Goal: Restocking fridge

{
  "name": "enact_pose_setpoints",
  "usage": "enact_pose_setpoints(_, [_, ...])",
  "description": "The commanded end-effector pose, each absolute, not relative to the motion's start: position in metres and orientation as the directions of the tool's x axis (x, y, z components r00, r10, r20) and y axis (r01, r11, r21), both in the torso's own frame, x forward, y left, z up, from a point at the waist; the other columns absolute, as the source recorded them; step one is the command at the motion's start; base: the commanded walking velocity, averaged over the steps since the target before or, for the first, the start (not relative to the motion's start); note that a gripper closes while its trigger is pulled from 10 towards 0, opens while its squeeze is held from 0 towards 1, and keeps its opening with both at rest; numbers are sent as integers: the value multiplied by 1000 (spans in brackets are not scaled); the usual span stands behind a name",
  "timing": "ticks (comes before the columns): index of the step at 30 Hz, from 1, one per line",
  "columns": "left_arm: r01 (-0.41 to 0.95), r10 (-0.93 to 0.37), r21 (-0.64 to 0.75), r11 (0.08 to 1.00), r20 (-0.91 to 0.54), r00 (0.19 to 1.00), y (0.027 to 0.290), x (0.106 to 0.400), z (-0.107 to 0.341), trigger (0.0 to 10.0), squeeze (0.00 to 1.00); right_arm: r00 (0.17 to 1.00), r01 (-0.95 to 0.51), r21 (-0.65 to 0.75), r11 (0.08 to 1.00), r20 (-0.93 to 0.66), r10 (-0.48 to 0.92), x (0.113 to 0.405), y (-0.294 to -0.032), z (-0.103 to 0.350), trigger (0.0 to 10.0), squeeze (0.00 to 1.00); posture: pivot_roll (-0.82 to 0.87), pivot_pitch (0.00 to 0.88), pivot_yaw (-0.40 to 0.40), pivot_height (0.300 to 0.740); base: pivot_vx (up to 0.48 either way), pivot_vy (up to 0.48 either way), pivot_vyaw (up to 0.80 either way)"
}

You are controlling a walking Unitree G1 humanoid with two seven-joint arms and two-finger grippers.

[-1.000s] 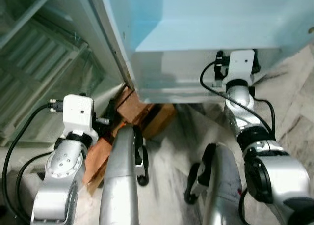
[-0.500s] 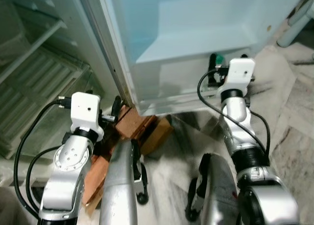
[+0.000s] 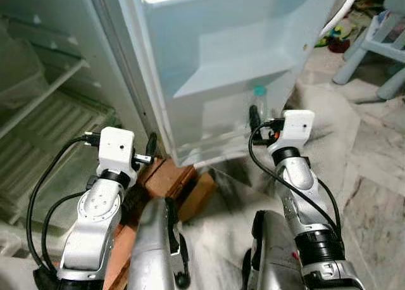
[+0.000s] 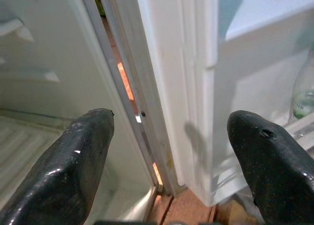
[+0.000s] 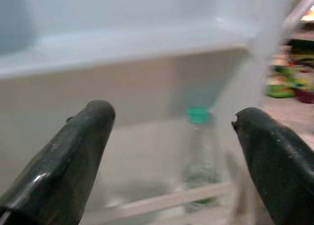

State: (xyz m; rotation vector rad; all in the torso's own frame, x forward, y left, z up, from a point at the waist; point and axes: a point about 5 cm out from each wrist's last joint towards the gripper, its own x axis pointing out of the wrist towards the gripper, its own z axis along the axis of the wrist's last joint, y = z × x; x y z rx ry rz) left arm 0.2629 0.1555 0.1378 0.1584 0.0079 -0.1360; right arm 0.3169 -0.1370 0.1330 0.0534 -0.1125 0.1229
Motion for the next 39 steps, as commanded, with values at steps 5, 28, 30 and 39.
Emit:
enact_pose_setpoints(5, [129, -124, 196, 972, -41, 991, 169, 256, 136, 10000, 0, 967, -233, 40, 972, 118, 227, 304, -122, 139, 10000, 0, 157, 51, 69, 585, 0, 0, 0])
enact_pose_setpoints(28, [-67, 73, 178, 982, -27, 997, 204, 252, 109, 10000, 0, 999, 19, -7, 1000, 38, -18, 273, -163, 105, 10000, 0, 78, 0, -14, 665, 0, 0, 0])
enact_pose_setpoints(30, [-64, 69, 185, 981, -20, 997, 203, 253, 109, 10000, 0, 999, 18, -5, 1000, 31, -18, 272, -162, 103, 10000, 0, 78, 0, -14, 675, 0, 0, 0])
enact_pose_setpoints(39, [-72, 72, 211, 975, 8, 997, 187, 247, 110, 10000, 0, 999, 0, -1, 1000, 47, 0, 286, -155, 108, 10000, 0, 93, 0, -33, 710, 0, 0, 0])
